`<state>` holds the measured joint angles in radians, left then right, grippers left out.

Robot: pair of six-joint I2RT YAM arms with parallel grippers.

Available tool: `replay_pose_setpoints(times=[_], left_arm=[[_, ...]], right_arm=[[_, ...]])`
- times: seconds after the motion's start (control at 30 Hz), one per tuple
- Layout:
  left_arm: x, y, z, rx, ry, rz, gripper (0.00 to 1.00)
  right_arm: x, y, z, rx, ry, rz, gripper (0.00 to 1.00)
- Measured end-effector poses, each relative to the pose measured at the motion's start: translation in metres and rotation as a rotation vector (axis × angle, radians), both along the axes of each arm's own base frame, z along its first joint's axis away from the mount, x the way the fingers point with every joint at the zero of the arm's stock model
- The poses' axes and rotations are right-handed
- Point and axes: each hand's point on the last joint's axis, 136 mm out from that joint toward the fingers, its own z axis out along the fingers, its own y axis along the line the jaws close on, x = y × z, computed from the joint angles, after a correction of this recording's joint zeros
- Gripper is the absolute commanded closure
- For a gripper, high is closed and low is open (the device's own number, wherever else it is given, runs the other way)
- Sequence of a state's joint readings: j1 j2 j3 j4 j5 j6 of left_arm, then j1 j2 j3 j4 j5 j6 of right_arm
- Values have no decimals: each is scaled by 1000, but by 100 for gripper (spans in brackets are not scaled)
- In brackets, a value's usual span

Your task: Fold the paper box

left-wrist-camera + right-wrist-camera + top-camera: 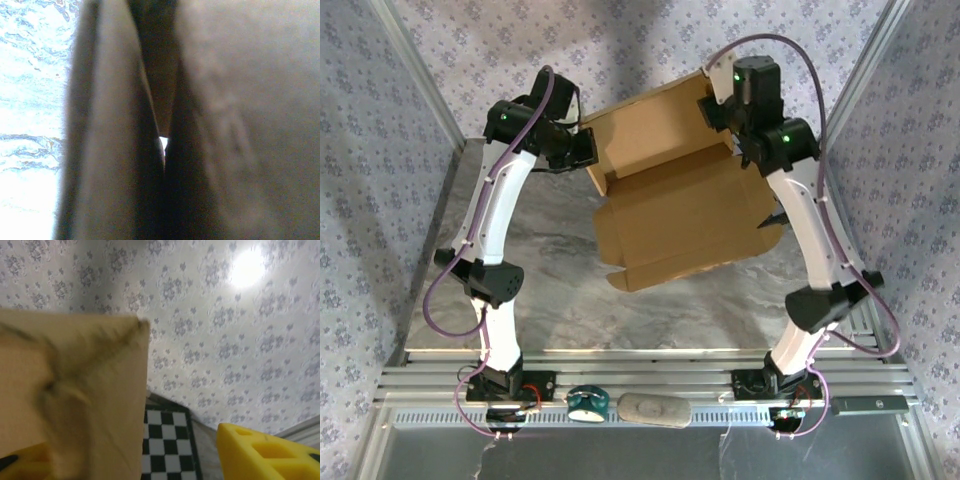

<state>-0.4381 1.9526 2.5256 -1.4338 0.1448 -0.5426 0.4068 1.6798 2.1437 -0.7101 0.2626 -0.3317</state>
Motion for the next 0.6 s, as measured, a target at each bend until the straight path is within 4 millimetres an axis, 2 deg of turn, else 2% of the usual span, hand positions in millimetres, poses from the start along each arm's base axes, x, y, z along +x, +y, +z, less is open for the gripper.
replay_pose_setpoints(times=[0.17,0.37,0.5,0.6], left_arm=[[0,0,0,-1,0,-1,100],[-1,-3,0,-9,4,-10,100],[-2,-3,0,-9,4,-10,100],[-1,-3,0,-9,4,-10,100]], right_arm=[[-29,-16,-8,42,11,2,36],[-32,-19,-8,75,3,-1,43],[-26,-17,-11,70,4,-7,55],[-18,-13,-14,45,7,-22,71]])
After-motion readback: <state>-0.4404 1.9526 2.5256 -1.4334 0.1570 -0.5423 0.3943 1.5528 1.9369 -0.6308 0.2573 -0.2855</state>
